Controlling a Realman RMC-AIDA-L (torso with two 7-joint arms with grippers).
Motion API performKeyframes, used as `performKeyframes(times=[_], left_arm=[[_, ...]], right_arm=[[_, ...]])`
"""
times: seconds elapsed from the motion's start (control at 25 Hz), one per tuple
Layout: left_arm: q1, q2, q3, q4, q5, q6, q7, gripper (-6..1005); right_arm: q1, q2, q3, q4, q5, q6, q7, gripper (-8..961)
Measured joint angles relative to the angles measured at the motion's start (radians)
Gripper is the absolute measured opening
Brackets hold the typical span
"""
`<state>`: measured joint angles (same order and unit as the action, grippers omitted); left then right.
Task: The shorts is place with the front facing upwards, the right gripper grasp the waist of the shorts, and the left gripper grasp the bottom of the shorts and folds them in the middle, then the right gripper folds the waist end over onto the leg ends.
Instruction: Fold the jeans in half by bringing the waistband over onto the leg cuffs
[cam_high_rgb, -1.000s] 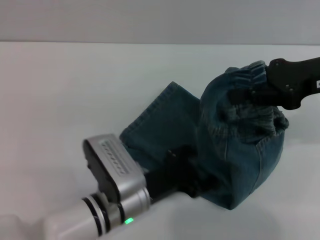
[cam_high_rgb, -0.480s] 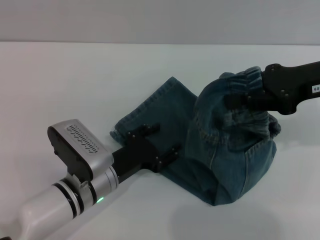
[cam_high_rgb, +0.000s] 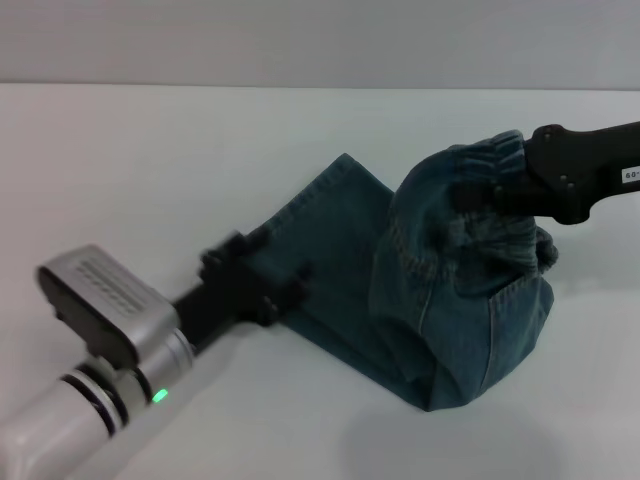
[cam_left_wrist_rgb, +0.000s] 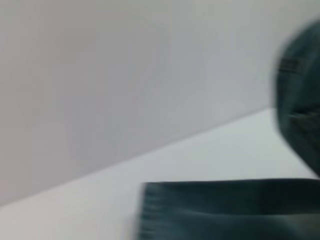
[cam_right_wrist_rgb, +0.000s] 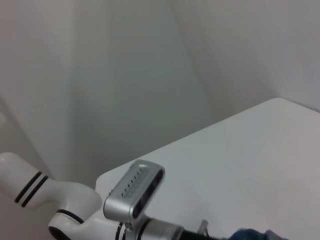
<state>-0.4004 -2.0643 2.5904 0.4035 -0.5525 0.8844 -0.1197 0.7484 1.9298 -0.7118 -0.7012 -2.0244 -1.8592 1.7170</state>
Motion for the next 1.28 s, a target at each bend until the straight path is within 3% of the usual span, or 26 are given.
performKeyframes(times=[0.2,0.32,0.36,0.64,0.8,1.0,1.28], left_arm=[[0.036,0.002,-0.156,-0.004,0.0,0.017,0.04,681],[0.05,0.003,-0.237,-0.014,0.0,0.034,0.054,681],[0.053,0.003,-0.258,-0.018,0.0,0.041,0.056,681],[0.057,0.002,-0.294,-0.031,0.0,0.054,0.057,682],[0.057,0.0,-0.29,-0.036,0.0,0.054,0.057,682],[0.057,-0.002,-0.289,-0.044,0.0,0.055,0.056,682],[0.057,-0.003,-0.289,-0.057,0.0,0.049,0.053,682]], right_arm=[[0.011,0.023,-0.004,0.002,0.001,0.03,-0.019,71],[0.018,0.047,-0.025,0.004,0.001,0.067,-0.031,71],[0.023,0.065,-0.043,0.007,0.001,0.093,-0.041,71],[0.042,0.106,-0.103,0.028,-0.001,0.197,-0.05,70],[0.067,0.112,-0.123,0.074,-0.002,0.278,-0.036,70],[0.078,0.123,-0.128,0.089,-0.002,0.326,-0.052,137],[0.088,0.132,-0.148,0.082,-0.002,0.387,-0.054,437]])
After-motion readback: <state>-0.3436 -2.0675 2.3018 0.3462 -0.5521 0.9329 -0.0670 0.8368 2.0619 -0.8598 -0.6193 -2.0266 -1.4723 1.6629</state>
